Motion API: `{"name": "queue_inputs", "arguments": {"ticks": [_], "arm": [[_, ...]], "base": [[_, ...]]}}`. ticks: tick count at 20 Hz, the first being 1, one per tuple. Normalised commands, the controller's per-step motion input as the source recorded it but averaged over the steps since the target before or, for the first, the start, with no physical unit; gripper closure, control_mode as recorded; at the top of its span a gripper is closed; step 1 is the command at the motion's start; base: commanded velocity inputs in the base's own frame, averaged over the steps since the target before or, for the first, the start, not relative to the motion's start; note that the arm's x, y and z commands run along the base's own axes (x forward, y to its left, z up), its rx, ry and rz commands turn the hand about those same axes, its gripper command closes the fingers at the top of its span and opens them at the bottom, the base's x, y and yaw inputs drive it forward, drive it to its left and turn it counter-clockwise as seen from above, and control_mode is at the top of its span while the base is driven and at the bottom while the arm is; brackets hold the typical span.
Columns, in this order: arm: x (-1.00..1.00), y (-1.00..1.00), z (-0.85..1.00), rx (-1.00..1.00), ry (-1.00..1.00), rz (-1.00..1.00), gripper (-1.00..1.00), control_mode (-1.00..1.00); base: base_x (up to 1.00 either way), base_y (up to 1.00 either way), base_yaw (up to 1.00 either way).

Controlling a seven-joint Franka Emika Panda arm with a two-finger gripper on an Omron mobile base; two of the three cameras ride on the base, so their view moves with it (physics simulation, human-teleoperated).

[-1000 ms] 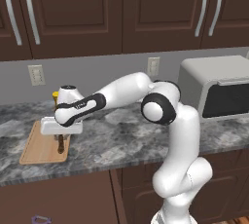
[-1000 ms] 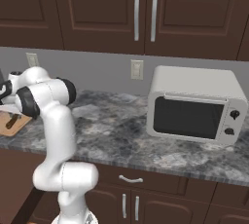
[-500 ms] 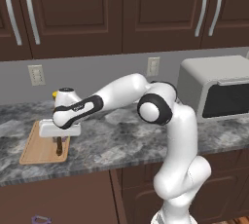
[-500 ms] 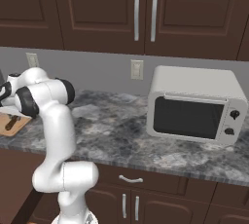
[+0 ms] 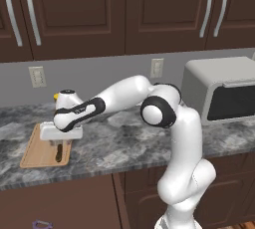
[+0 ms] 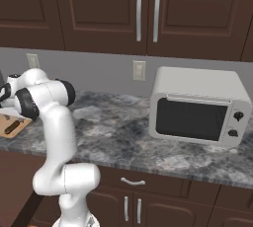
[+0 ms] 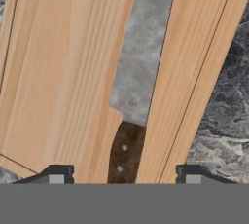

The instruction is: Open the drawer on the left and place the cutting tools on the cutting board.

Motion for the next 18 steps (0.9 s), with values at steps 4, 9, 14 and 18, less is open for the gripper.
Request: {"name": "queue_inputs", "arguments": {"ticks": [4,9,14,18], "arm": [[-0.37,0.00,0.20,0.00,-0.02,0.00,-1.00,-1.00],[-0.98,-0.01,0.43,0.02,-0.15,0.00,-1.00,-1.00],[-0.97,-0.11,0.39,0.03,-0.18,0.00,-1.00,-1.00],[-0.63,-0.33,0.77,0.06,-0.09,0.00,-1.00,-1.00]], "base": [[0.00,0.00,0.00],[0.00,0.00,0.00],[0.00,0.00,0.00],[0.00,0.00,0.00]]}}
